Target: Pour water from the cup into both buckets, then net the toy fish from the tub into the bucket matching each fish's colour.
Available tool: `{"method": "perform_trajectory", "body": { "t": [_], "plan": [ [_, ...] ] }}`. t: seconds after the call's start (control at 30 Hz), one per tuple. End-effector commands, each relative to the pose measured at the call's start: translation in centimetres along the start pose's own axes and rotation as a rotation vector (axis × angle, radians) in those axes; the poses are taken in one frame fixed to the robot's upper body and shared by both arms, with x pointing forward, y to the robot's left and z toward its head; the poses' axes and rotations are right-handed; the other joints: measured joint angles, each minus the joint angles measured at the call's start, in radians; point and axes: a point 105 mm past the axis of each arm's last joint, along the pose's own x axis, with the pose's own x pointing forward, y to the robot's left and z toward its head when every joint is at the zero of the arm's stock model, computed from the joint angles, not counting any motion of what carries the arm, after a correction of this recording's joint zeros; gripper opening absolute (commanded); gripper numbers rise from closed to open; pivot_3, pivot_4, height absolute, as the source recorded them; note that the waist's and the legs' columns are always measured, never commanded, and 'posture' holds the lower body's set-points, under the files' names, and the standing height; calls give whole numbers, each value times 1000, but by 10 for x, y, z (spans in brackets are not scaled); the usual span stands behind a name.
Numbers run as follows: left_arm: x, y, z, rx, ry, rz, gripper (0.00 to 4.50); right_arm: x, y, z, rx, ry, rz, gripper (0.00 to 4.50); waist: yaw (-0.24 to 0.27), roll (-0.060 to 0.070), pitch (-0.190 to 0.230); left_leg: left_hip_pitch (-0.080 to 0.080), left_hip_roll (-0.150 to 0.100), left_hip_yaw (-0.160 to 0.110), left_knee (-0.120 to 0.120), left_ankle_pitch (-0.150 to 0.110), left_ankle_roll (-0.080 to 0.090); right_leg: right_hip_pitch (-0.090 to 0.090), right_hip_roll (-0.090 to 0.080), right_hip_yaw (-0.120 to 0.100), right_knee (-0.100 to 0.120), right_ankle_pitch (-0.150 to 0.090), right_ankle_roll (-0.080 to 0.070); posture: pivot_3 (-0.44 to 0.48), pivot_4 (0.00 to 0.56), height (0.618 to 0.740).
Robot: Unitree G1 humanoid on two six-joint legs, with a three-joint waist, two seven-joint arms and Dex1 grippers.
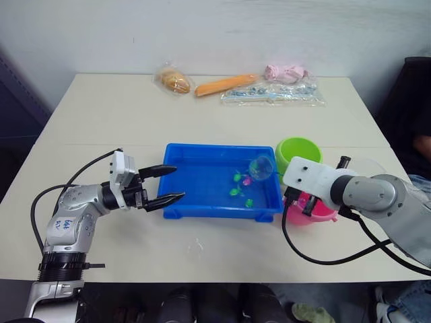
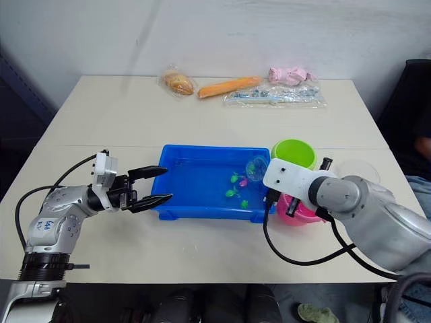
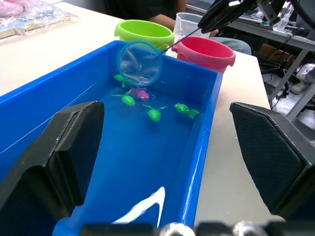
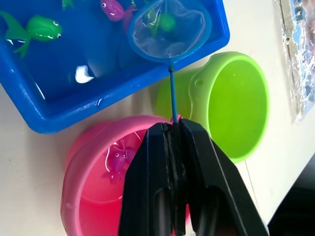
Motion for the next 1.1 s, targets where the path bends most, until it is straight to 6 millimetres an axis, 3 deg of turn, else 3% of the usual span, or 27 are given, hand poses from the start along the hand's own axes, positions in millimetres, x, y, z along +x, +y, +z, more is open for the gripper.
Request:
{"method": "perform_trajectory", "body": {
  "t": [0.03,0.37,0.57,1.1],
  "plan": [
    [-2,-1,7,30,-23,-2,4406,8,-11,3,-113,11,-73,0,-1,0,0,0,0,0,0,0,0,0,0,0,0,0,0,0,150,740],
    [-4,-2,7,26,-20,-8,4406,20,-6,10,-235,-15,-44,0,-1,0,0,-1,0,1,0,0,0,-1,1,0,0,0,0,0,150,740],
    [-5,-2,7,28,-19,-8,4406,17,8,7,-247,-10,60,0,-1,0,0,-1,0,1,0,0,0,-1,1,0,0,0,0,0,150,740],
    [-4,-4,7,25,-23,-6,4406,13,22,7,22,-27,214,0,-1,0,0,-1,0,0,0,0,0,-1,1,-1,0,0,0,0,150,740]
  ]
}}
